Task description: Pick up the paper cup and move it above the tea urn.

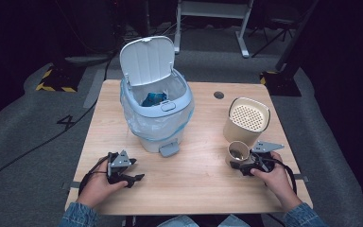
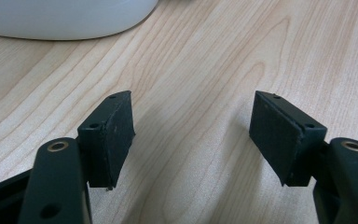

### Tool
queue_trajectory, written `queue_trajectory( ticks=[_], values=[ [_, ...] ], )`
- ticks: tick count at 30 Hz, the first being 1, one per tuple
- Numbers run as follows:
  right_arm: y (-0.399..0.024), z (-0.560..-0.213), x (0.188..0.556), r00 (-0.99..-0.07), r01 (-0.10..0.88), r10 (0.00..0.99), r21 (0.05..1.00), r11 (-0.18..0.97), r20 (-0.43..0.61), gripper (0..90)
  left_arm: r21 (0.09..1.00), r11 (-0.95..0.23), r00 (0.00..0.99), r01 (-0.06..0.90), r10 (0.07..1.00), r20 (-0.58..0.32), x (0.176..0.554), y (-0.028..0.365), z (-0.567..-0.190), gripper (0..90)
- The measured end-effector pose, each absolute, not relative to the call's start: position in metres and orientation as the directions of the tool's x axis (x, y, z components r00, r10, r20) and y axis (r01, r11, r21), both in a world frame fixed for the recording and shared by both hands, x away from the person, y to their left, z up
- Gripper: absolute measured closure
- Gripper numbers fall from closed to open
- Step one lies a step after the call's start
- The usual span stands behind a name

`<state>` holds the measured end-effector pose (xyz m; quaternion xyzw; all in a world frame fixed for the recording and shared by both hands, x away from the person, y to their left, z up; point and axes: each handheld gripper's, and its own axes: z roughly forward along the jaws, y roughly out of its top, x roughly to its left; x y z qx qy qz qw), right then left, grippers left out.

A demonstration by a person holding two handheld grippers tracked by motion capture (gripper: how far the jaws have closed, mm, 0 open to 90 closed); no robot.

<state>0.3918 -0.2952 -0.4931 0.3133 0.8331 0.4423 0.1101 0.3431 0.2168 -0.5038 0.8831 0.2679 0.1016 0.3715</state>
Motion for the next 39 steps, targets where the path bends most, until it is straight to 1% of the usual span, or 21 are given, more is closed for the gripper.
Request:
queue_trajectory(
  ticks=[2,3,7,14,16,19,32,39],
  values=[
    [-0.295,-0.493,0.394,-0.785,0.419,0.612,0.811,0.409,0.097,24.4,0.711,-0.58,0.836,0.398,0.549,-0.019,0.343,0.217,-0.504,31.0],
    [-0.295,-0.494,0.394,-0.79,0.417,0.604,0.815,0.403,0.106,26.9,0.711,-0.58,0.836,0.398,0.549,-0.02,0.343,0.217,-0.504,31.0],
    [-0.294,-0.494,0.395,-0.801,0.401,0.589,0.826,0.395,0.107,27.7,0.711,-0.58,0.836,0.398,0.549,-0.02,0.343,0.217,-0.504,31.0],
    [-0.296,-0.492,0.395,-0.811,0.39,0.578,0.821,0.416,0.092,29.7,0.711,-0.58,0.836,0.398,0.549,-0.019,0.343,0.217,-0.504,31.0],
    [-0.298,-0.489,0.394,-0.81,0.387,0.578,0.829,0.404,0.096,29.9,0.71,-0.581,0.836,0.398,0.549,-0.019,0.343,0.217,-0.504,30.9],
    [-0.302,-0.481,0.393,-0.814,0.377,0.572,0.841,0.389,0.101,30.0,0.71,-0.581,0.835,0.398,0.549,-0.02,0.343,0.217,-0.504,30.9],
    [-0.318,-0.433,0.387,-0.83,0.351,0.55,0.853,0.386,0.093,30.1,0.71,-0.58,0.836,0.4,0.549,-0.023,0.344,0.217,-0.504,30.9],
    [-0.33,-0.412,0.386,-0.824,0.34,0.561,0.858,0.386,0.074,30.3,0.71,-0.58,0.835,0.4,0.549,-0.023,0.344,0.217,-0.504,30.8]
  ],
)
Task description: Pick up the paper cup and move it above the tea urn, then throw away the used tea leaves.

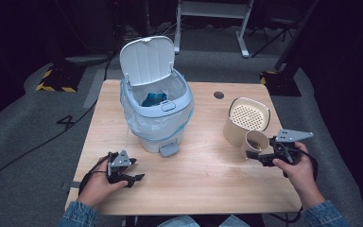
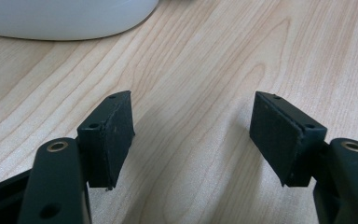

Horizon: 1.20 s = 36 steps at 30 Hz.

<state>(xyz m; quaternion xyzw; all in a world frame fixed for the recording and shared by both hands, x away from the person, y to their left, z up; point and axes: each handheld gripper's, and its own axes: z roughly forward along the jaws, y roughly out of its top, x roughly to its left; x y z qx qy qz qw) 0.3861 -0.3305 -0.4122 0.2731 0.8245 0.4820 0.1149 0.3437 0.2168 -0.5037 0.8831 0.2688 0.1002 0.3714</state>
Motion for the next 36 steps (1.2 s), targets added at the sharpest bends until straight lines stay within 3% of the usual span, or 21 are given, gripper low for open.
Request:
queue_trajectory(
  ticks=[19,36],
  values=[
    [-0.365,-0.364,0.399,-0.781,0.335,0.623,0.869,0.365,0.039,30.5,0.71,-0.58,0.835,0.4,0.549,-0.022,0.344,0.217,-0.504,30.8],
    [-0.389,-0.344,0.421,-0.738,0.346,0.674,0.871,0.348,0.024,30.5,0.711,-0.578,0.835,0.401,0.55,-0.023,0.344,0.217,-0.504,30.7]
  ],
)
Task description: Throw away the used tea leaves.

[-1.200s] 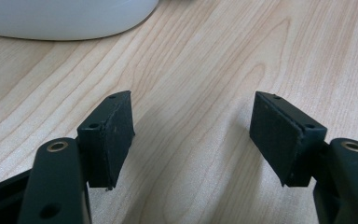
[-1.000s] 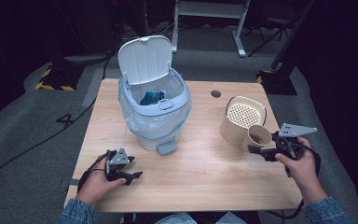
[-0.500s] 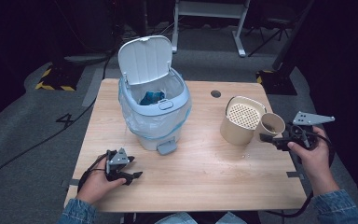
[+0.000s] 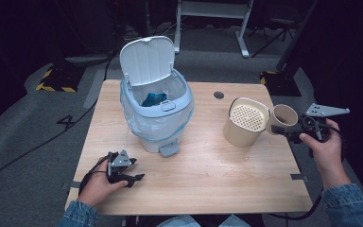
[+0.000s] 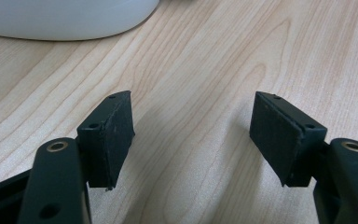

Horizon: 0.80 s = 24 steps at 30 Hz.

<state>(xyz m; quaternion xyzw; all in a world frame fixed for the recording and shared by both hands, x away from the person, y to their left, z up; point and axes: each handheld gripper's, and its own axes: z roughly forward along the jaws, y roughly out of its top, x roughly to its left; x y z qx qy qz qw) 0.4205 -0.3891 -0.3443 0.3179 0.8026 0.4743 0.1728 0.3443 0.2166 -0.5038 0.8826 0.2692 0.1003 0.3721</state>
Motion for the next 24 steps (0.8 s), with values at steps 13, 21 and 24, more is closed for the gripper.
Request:
queue_trajectory(
  ticks=[13,21,24],
  values=[
    [-0.4,-0.331,0.449,-0.723,0.307,0.69,0.879,0.366,-0.035,30.5,0.71,-0.578,0.833,0.403,0.553,-0.022,0.344,0.216,-0.504,30.8],
    [-0.398,-0.331,0.467,-0.722,0.307,0.69,0.866,0.396,-0.06,30.5,0.71,-0.578,0.832,0.403,0.554,-0.021,0.344,0.216,-0.504,30.8],
    [-0.395,-0.33,0.474,-0.725,0.3,0.683,0.854,0.425,-0.086,30.5,0.71,-0.576,0.83,0.405,0.557,-0.021,0.343,0.216,-0.504,30.8]
  ],
)
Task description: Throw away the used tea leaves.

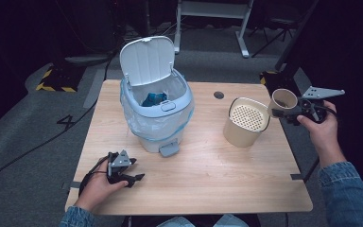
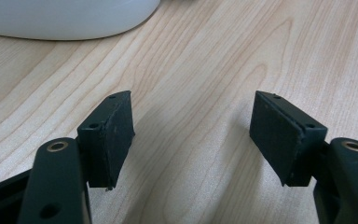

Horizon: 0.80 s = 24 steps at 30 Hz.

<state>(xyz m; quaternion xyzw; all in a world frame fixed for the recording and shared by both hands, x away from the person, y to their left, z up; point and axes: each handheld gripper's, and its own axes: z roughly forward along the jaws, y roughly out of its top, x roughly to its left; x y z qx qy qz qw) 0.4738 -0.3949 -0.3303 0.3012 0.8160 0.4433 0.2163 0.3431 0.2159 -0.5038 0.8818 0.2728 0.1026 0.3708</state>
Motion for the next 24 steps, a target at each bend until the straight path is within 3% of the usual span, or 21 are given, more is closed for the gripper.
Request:
queue_trajectory(
  ticks=[15,24],
  values=[
    [-0.374,-0.33,0.495,-0.692,0.168,0.571,0.671,0.722,-0.441,30.7,0.711,-0.573,0.825,0.408,0.565,-0.019,0.342,0.216,-0.504,30.8],
    [-0.362,-0.335,0.501,-0.661,0.113,0.472,0.545,0.831,-0.583,30.7,0.711,-0.572,0.825,0.409,0.565,-0.02,0.342,0.216,-0.504,30.8]
  ],
)
